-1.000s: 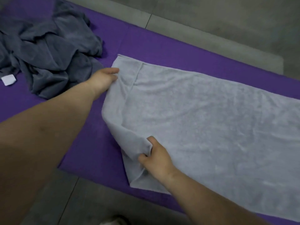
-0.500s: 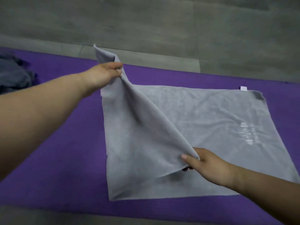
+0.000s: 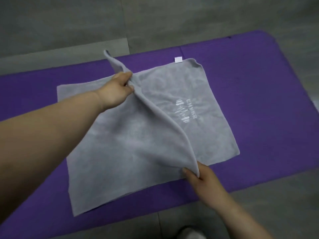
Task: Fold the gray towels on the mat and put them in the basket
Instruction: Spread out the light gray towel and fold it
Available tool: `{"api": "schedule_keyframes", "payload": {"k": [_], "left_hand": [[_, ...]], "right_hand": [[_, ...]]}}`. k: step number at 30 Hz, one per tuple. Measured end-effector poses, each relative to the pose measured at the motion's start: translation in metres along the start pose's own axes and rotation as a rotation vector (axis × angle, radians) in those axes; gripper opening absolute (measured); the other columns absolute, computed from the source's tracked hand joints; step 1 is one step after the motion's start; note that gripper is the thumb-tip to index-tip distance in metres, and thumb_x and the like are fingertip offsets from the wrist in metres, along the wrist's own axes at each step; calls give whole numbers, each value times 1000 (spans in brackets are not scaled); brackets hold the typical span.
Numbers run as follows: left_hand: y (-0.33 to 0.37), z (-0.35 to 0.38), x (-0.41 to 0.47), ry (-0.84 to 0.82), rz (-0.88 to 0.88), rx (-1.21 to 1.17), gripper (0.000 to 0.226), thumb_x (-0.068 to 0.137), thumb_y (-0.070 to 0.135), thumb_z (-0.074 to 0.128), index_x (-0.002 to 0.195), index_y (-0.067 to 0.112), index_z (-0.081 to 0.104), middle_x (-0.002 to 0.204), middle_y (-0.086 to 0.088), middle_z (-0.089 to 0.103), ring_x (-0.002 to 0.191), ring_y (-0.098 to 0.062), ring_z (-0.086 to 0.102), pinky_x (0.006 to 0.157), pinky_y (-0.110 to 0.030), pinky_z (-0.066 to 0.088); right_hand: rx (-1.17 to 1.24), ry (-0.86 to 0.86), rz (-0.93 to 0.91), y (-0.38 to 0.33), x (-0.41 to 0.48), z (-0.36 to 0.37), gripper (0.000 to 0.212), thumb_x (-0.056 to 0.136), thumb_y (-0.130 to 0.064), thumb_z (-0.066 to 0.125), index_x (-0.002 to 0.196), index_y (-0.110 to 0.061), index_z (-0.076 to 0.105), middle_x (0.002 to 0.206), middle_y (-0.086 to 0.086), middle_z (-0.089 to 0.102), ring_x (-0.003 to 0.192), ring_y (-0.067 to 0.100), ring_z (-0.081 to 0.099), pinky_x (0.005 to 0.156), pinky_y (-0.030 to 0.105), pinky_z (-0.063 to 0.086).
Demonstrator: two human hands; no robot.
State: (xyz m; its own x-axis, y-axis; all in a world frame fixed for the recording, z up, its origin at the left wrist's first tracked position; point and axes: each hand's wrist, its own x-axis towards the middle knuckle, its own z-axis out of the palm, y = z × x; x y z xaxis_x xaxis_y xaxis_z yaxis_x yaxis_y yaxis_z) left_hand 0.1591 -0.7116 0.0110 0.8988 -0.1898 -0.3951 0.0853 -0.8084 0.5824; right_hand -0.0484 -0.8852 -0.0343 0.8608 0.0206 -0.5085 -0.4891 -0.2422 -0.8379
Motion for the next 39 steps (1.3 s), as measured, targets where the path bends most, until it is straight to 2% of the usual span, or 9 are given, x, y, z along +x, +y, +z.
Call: {"api": "schedule_keyframes", "payload": {"k": [4,9,14,20,22,26,29,32,39], "left_hand": [[23,30,29,10,79,2,51,97,15,36,145,11,18,155,-4,13,141,-18,17,103,-14,13],[57,58,70,17,194,21,49,97,15,34,144,11,20,154,-3,17,140,-16,19,101,-11,12],[102,97,90,-142,318,72,56,96,24,39,146,16,13,155,-2,12,142,-17,17,108,-18,12],[63,127,89,-352,276,288,76,88,40,51,146,24,5,156,-2,5,144,-15,6,118,-32,11],[38,124,79,-351,338,466,74,88,42,50,146,22,9,156,-4,8,144,-17,10,116,-30,13],[-12,108,54,-345,334,626,81,78,61,34,145,20,15,156,-9,8,144,-21,13,114,-28,14],[-52,92,34,-301,264,633,95,64,71,26,145,21,18,155,-10,10,143,-23,16,117,-33,16],[-90,78,13,-268,183,646,112,48,75,11,144,20,20,154,-13,14,142,-26,18,116,-35,16],[-132,75,-33,-324,22,644,146,19,98,-1,145,25,-4,156,-7,-6,144,-23,-2,117,-35,4]], "right_hand": [[305,277,123,24,15,-24,32,92,0,43,79,-25,58,80,-6,62,77,8,59,64,16,54],[468,374,185,44,32,-54,31,92,4,40,74,-14,57,70,4,53,52,-2,59,49,14,52],[526,564,260,64,38,-88,22,90,2,41,79,-9,57,81,12,57,69,22,58,54,21,56],[288,645,357,90,51,-103,14,89,-4,49,99,-8,58,74,0,56,66,16,53,53,17,51],[168,652,357,94,52,-103,11,88,-5,51,92,-6,62,68,0,55,67,20,50,63,29,49],[-21,705,316,94,57,-103,20,88,-8,52,69,-14,57,76,8,58,68,18,47,56,17,39],[-140,738,307,96,62,-103,19,86,-11,55,102,-5,63,109,14,57,89,16,46,77,22,33],[-247,720,362,92,67,-102,30,85,-16,58,112,-3,54,104,5,44,95,25,50,79,30,37],[-326,667,378,86,64,-106,28,88,-17,55,65,-17,39,87,10,51,84,22,45,73,32,35]]}}
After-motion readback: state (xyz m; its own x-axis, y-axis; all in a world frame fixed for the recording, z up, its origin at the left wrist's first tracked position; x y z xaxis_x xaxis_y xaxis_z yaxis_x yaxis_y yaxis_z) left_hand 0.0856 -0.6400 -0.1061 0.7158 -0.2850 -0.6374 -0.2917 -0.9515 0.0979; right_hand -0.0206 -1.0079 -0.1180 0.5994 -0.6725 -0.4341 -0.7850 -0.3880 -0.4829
